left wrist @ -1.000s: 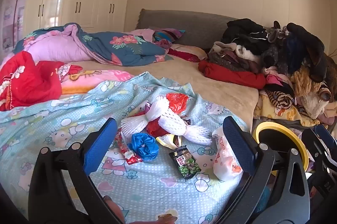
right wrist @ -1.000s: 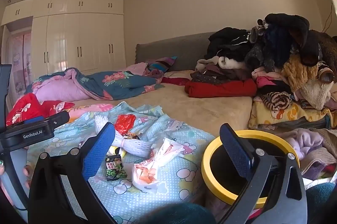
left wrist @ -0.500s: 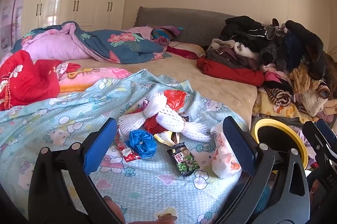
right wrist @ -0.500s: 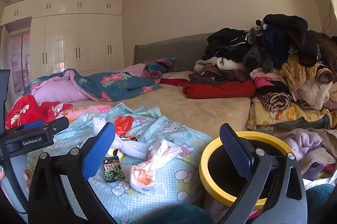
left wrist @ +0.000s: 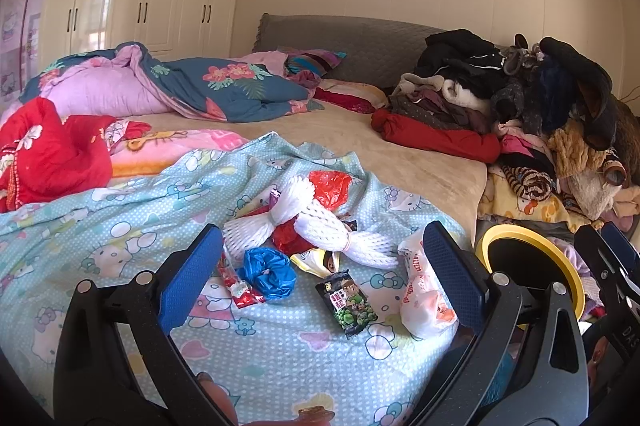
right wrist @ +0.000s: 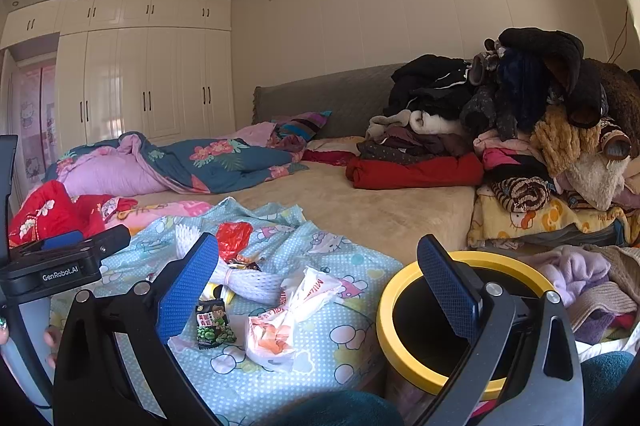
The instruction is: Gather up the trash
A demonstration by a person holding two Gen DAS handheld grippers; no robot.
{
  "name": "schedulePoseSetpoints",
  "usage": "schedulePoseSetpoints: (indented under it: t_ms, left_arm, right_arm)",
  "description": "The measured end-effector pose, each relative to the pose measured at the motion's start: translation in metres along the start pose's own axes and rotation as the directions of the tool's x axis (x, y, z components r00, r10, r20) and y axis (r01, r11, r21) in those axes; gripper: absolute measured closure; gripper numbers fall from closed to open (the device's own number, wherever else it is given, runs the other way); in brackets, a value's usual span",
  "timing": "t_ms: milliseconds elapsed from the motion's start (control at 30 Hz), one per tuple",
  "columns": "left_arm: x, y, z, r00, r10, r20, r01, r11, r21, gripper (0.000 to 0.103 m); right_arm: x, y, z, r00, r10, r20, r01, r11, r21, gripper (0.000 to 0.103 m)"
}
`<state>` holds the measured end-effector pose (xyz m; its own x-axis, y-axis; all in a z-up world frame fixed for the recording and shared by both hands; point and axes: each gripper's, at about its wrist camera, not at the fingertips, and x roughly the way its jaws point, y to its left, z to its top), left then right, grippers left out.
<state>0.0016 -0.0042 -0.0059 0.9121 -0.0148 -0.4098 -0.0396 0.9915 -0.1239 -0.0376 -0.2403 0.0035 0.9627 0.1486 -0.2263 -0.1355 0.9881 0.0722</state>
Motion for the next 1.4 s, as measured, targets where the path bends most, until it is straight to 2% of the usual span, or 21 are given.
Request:
schedulePoseSetpoints:
  t_ms: [1400]
  left_arm:
    - [-0.0007,-0.0046,-0.0021,1.0,0.0,-0.003,0.0,1.0,0.004,0.011]
  right_arm:
    - [-0.0004,-0.0009,0.0035,1.0,0.002,-0.005,-0.002,1.0,0.001,0.006]
